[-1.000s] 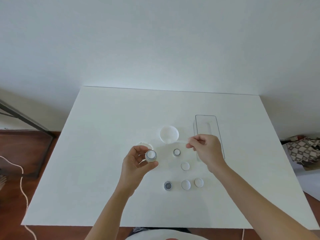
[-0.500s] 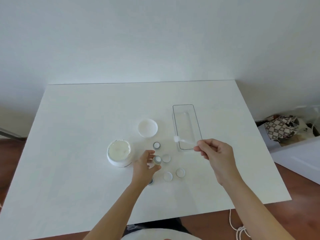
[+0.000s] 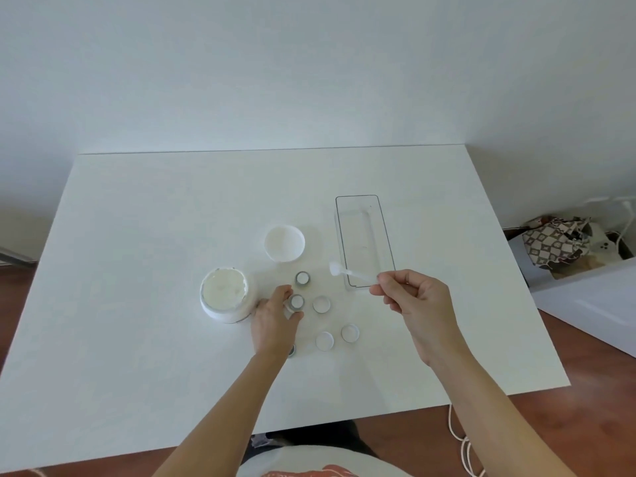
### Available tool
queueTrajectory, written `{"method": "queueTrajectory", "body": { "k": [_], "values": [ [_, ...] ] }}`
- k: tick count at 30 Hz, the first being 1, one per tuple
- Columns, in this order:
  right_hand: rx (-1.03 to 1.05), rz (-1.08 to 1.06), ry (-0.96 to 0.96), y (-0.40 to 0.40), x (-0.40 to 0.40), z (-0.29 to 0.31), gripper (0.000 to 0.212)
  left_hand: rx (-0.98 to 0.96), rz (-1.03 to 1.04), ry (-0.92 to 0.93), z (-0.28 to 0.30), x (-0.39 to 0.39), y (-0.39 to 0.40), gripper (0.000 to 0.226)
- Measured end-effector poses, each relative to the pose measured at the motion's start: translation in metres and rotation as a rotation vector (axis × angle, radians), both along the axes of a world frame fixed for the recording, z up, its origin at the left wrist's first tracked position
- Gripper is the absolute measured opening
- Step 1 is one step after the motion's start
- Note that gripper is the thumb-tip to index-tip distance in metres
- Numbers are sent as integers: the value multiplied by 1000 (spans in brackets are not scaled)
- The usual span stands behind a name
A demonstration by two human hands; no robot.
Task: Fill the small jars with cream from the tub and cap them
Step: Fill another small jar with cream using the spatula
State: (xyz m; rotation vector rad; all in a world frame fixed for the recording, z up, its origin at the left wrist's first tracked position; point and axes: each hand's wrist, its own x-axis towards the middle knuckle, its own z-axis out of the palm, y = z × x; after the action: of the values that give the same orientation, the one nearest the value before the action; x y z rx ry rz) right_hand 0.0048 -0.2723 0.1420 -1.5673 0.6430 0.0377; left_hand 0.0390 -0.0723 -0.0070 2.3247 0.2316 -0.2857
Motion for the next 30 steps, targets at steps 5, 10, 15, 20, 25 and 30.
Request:
{"method": "queueTrajectory", "body": {
  "k": [5, 10, 15, 20, 25, 30],
  "values": [
    [-7, 18, -11, 1, 3, 1, 7, -32, -44, -6, -1, -2, 2, 57],
    [25, 51, -1, 6, 3, -1, 8, -126, -59, -27, 9, -12, 16, 45],
    [37, 137, 18, 18, 6, -3, 8, -96, -141, -22, 8, -34, 46, 60],
    [31, 199, 28, 32, 12, -8, 6, -123, -318, 115, 0, -43, 64, 62],
    [11, 248, 40, 49, 17, -15, 5, -135, -373, 107, -4, -42, 61, 51],
    [-75, 288, -18, 68, 25, -18, 9, -170, -309, 52, -4, -44, 59, 43]
  ]
}}
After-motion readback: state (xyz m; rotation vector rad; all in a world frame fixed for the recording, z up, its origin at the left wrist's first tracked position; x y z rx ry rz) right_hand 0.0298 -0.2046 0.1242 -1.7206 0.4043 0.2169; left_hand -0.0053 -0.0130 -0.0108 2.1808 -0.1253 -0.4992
